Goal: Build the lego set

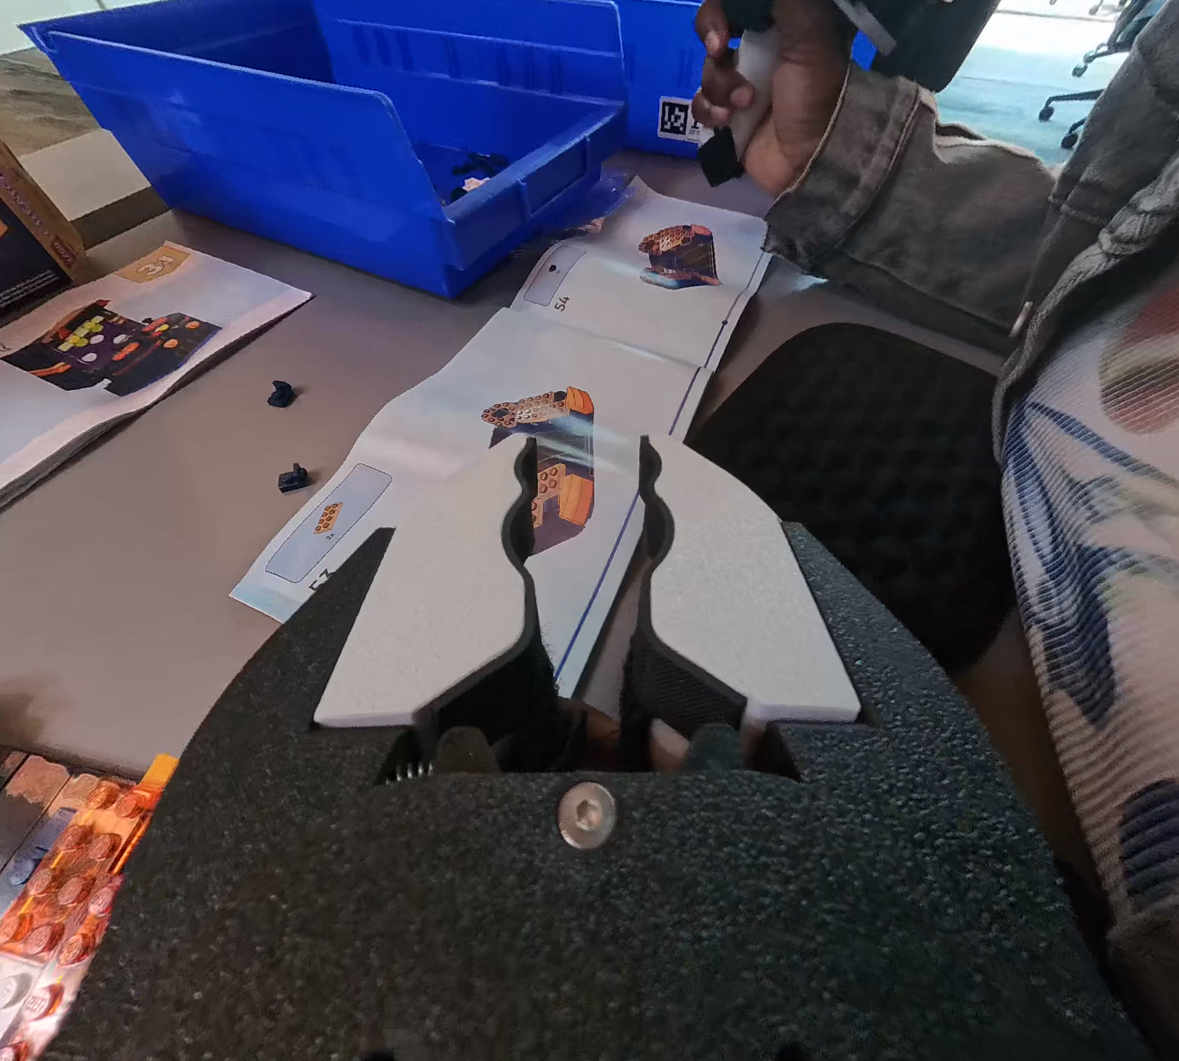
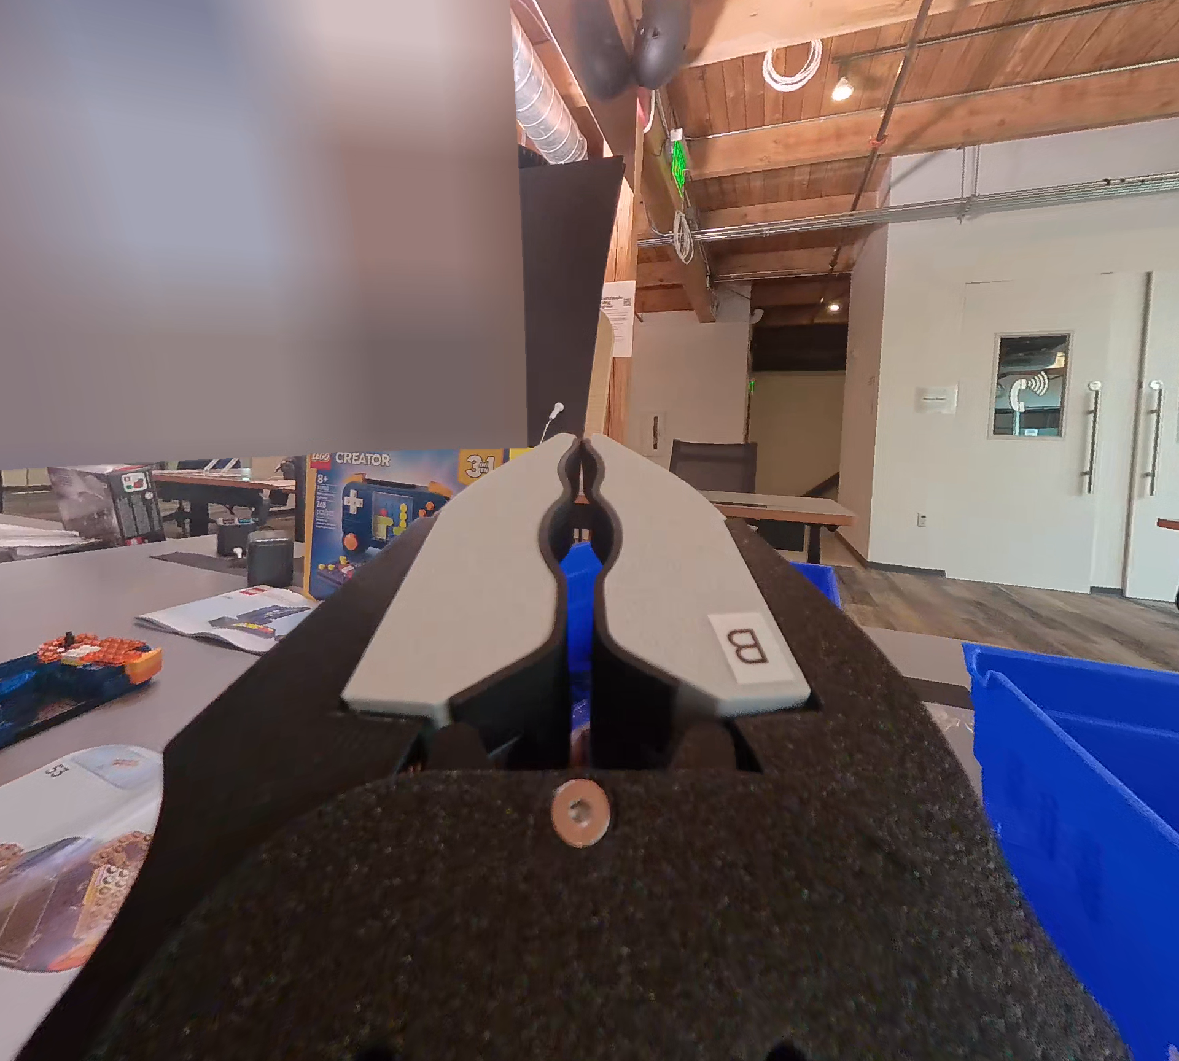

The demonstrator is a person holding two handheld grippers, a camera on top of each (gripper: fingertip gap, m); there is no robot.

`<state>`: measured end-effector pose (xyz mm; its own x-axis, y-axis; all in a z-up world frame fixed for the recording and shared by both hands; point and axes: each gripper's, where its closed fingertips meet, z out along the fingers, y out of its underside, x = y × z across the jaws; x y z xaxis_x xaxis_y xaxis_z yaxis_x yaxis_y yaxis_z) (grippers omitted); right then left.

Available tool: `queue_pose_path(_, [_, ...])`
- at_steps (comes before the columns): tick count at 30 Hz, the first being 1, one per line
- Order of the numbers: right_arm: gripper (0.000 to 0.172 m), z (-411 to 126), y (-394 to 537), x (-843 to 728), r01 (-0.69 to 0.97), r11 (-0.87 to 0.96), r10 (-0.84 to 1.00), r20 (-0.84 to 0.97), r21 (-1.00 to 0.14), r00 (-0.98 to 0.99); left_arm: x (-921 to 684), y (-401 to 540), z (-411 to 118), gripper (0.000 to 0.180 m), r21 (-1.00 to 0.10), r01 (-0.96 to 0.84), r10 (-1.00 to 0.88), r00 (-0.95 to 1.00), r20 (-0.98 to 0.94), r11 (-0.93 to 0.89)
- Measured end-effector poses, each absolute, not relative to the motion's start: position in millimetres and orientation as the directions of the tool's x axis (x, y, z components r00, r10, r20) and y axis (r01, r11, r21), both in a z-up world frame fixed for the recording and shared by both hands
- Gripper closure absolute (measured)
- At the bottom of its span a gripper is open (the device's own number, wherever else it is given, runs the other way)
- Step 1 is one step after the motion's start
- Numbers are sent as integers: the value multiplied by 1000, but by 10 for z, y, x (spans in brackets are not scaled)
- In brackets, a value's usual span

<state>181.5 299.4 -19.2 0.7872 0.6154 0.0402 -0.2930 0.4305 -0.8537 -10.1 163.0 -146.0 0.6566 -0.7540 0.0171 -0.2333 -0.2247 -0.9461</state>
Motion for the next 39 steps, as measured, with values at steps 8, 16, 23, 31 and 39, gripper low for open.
queue_pose_path(8, [172, -231, 3030, 1796, -219, 436, 582, 88, -873, 808, -73, 1600, -1445, 153, -951, -243, -768, 640, -7, -194])
queue_pose_path(16, [172, -538, 2958, 1258, -36, 372, 721, 265, -927, 640, -83, 1609, -1418, 154, -956, -220, -766, 643, 7, -194])
queue_pose_path(23, [172, -1012, 2578, 494, 83, 191, 944, 206, -978, 259, -64, 1634, -1501, 151, -933, -275, -761, 649, -2, -232])
queue_pose_path(31, [157, -1629, 2660, -579, 606, -114, 983, -2, -787, 182, -312, 1755, -1271, 155, -977, -129, -623, 782, 5, -169])
queue_pose_path(39, [149, -2006, 2744, -699, 686, -178, 966, 8, -705, 259, -550, 1782, -1061, 156, -992, 56, -542, 833, 110, -114])
